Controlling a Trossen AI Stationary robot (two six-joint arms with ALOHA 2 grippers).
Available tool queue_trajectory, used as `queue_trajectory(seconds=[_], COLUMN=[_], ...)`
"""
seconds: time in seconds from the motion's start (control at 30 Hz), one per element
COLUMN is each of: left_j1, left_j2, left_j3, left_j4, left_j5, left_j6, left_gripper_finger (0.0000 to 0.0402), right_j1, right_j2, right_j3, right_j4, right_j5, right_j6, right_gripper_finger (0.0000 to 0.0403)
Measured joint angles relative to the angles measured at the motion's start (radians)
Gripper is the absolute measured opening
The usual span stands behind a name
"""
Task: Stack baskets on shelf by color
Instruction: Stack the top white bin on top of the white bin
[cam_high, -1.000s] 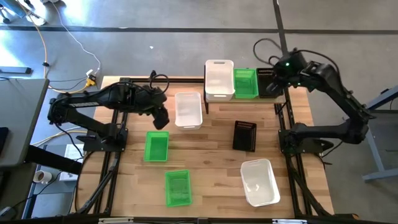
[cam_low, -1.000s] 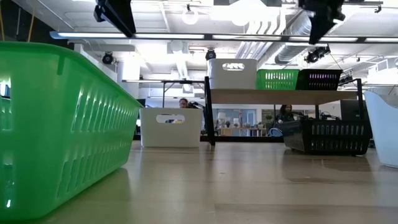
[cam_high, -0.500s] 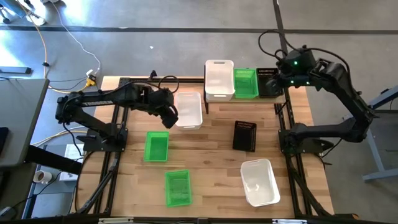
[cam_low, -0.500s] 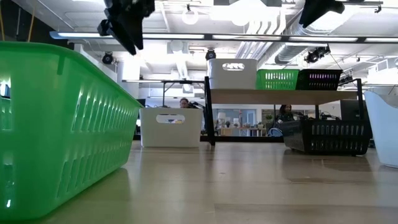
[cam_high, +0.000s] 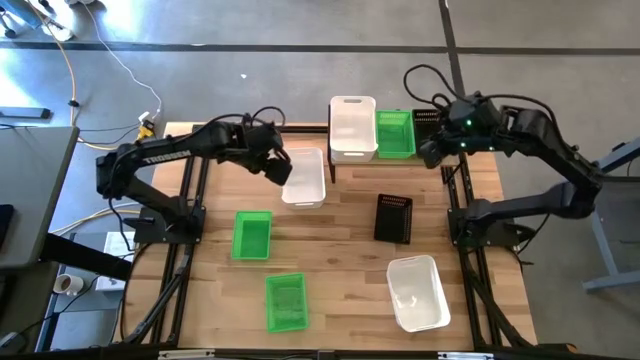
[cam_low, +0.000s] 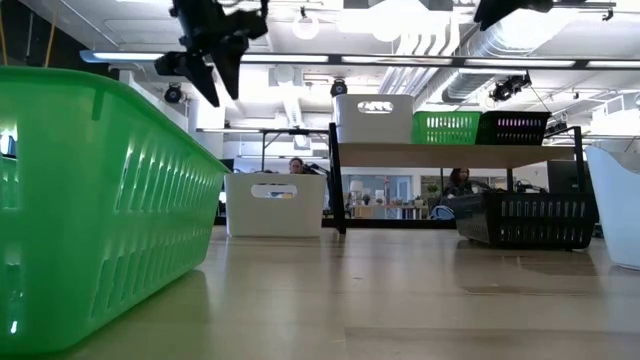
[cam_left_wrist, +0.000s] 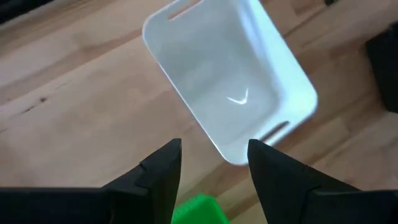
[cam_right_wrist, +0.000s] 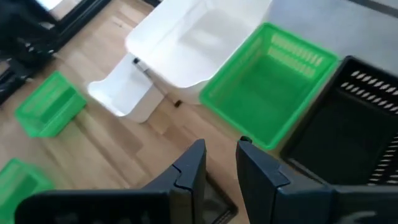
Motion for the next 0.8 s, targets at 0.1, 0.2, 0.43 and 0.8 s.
queue_trajectory(seconds=[0.1, 0.2, 0.43, 0.8], left_j1=[0.039, 0.079, 0.108, 0.119], left_j2=[0.036, 0.072, 0.165, 0.352], left_j3=[0.000, 0.000, 0.000, 0.000], left_j4=[0.028, 0.027, 0.038, 0.078], left_j5=[0.011, 0.044, 0.091, 0.149], left_j6=[0.022, 0.023, -0.029, -0.079], left_gripper_finger=[0.0176, 0.0176, 0.0176, 0.0176], right_j1=[0.048, 0.088, 0.145, 0.178], right_j2=[0.000, 0.000, 0.000, 0.000], right_j3=[0.000, 0.000, 0.000, -0.001], right_j4=[0.000, 0.000, 0.000, 0.000], right_j5=[0.000, 0.013, 0.075, 0.077], right_j6=[0.027, 0.048, 0.018, -0.033], right_gripper_finger=[0.0076, 0.0076, 0.0076, 0.0076])
